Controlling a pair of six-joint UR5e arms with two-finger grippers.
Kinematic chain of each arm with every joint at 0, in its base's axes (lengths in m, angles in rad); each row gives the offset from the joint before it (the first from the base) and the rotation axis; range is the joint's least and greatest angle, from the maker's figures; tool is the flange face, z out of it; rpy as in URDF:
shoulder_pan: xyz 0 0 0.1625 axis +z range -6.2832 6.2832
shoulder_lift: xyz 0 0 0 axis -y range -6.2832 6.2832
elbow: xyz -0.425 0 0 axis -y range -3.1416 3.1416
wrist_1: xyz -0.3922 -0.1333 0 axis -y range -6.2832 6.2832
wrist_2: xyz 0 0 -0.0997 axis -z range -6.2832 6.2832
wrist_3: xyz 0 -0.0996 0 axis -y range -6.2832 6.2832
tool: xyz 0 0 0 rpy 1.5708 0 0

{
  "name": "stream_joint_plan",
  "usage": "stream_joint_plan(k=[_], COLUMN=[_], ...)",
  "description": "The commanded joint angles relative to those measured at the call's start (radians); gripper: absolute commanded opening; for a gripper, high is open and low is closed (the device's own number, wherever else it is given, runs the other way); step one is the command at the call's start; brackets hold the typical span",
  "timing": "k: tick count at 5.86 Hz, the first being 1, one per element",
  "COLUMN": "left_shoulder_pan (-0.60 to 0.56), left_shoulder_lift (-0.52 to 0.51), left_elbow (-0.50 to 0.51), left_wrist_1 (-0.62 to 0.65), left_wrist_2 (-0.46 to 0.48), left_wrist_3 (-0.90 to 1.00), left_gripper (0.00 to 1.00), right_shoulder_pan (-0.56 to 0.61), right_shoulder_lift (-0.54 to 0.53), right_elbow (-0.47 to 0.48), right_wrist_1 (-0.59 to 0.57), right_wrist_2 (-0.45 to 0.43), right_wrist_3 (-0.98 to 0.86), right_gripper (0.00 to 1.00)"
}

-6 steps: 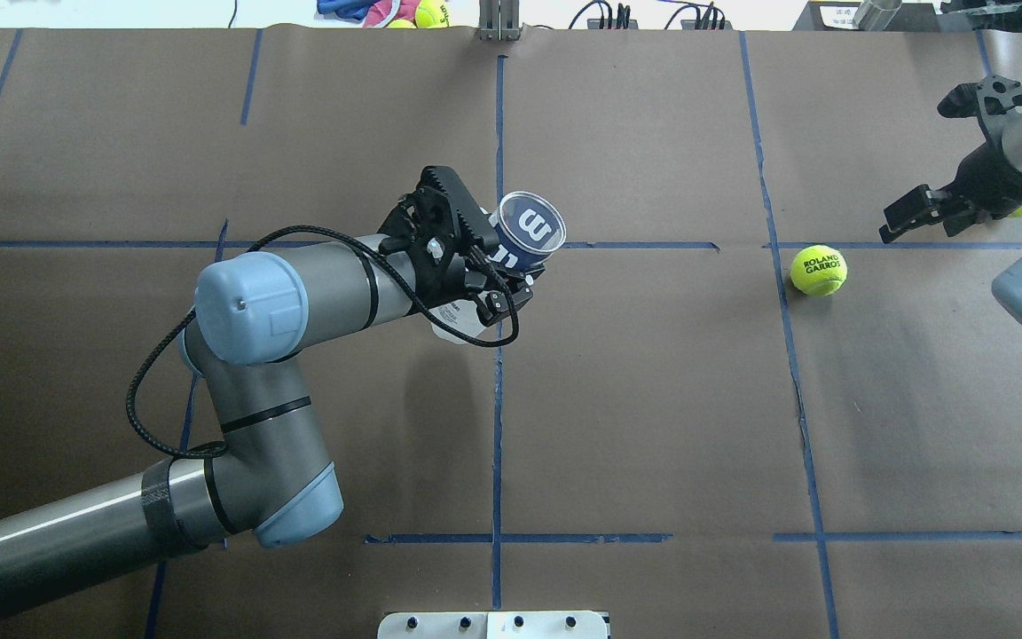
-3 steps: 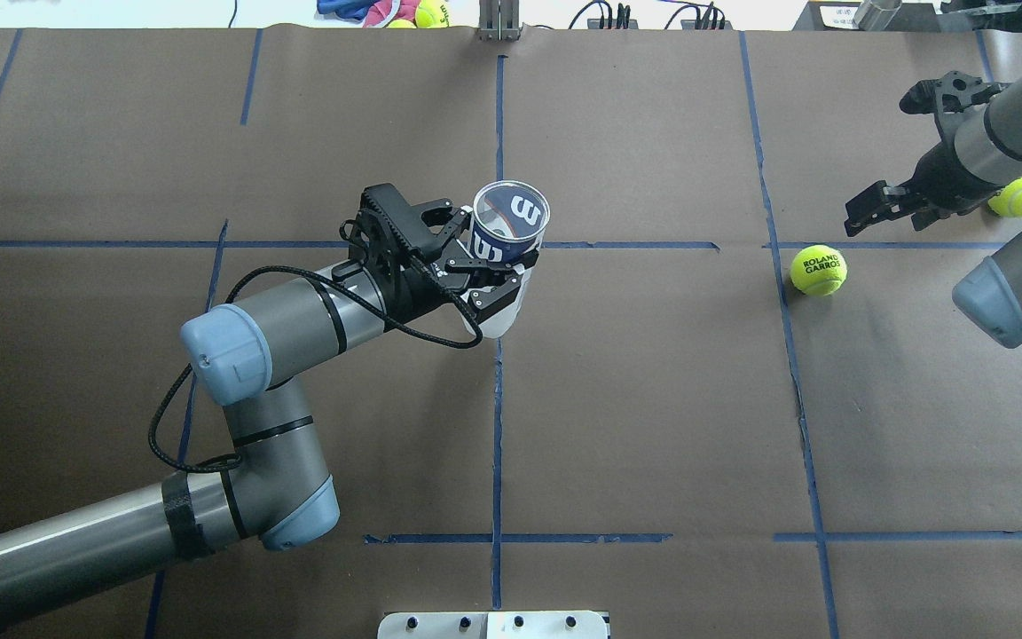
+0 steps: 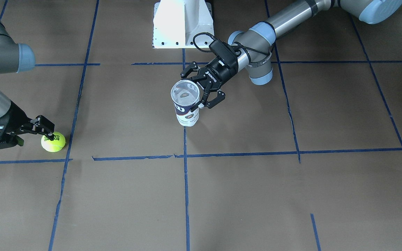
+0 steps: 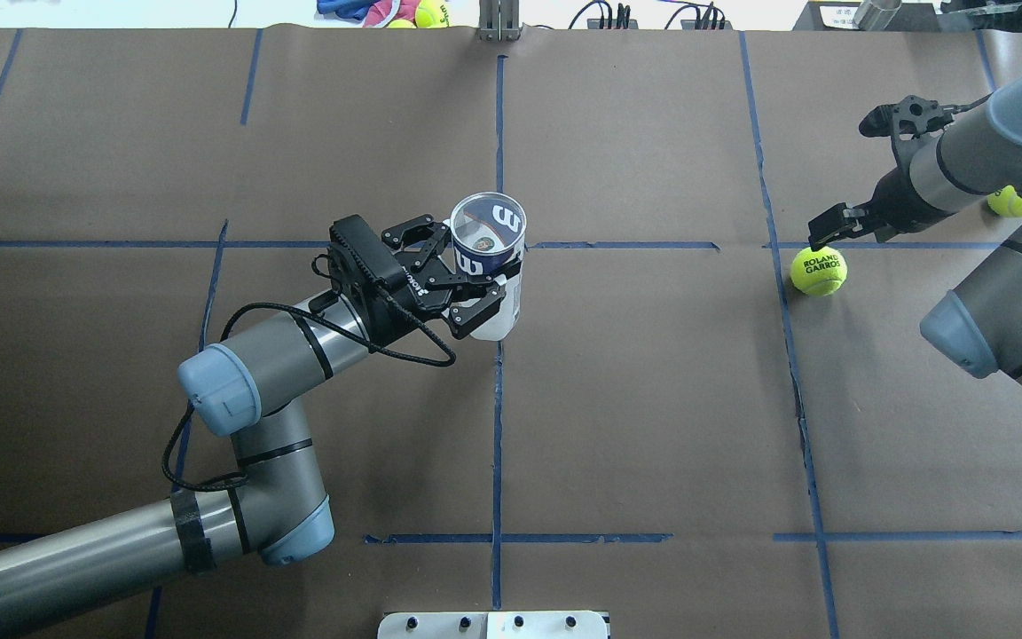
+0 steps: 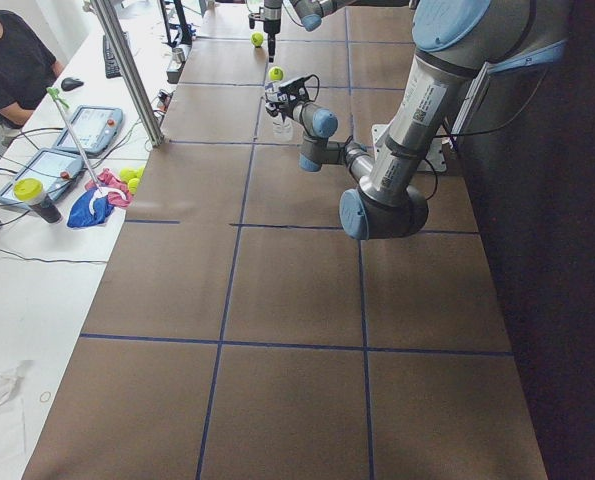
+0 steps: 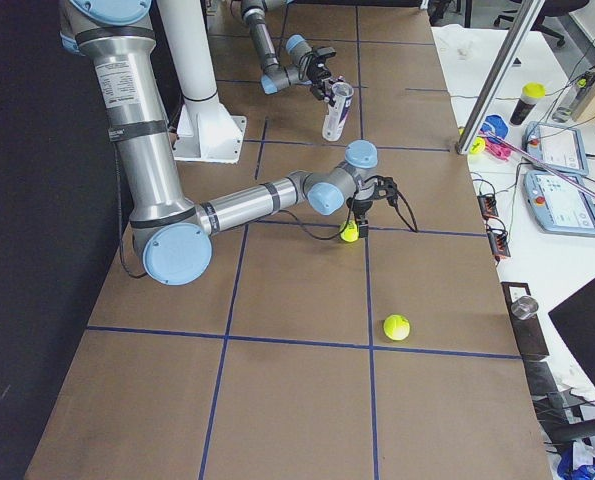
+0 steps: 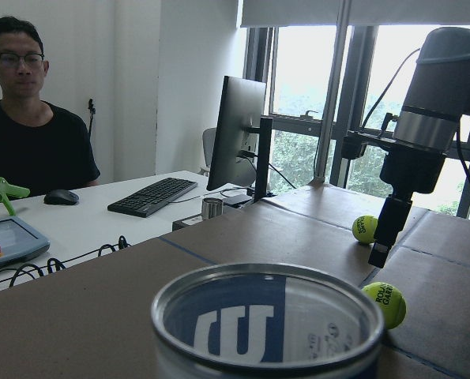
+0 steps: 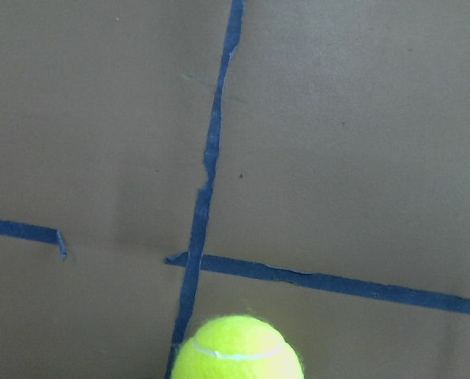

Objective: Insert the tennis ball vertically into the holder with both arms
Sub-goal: 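Grasp the nearer yellow tennis ball with the right gripper and lift it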

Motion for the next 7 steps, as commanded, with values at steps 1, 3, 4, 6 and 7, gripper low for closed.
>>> stream_joint_plan(k=[1,3,4,6,7], left_shoulder_pan=[0.009,0.009,0.009,0.011,0.019], left_shoulder_lift=[0.001,0.001,0.001,0.002,0.002], left_elbow=[0.015,0.017,0.017,0.018,0.020], left_wrist_1=[-0.027,-0.028,-0.028,-0.028,-0.031], left_wrist_2=[0.020,0.020,0.020,0.020,0.023], left_wrist_3=[0.003,0.004,0.004,0.006,0.006], left_gripper=[0.76,0.76,0.76,0.76,0.76], right_shoulder_pan=[-0.055,-0.089,-0.092,-0.092,-0.092], right_shoulder_lift=[-0.002,0.001,0.004,0.005,0.007], right_elbow=[-0.005,-0.039,-0.059,-0.054,-0.030], right_wrist_1=[0.004,0.004,0.006,0.007,0.007], right_wrist_2=[-0.038,-0.071,-0.077,-0.081,-0.081], right_wrist_3=[0.001,-0.008,-0.008,-0.004,-0.004], right_gripper=[0.99,0.99,0.99,0.42,0.10])
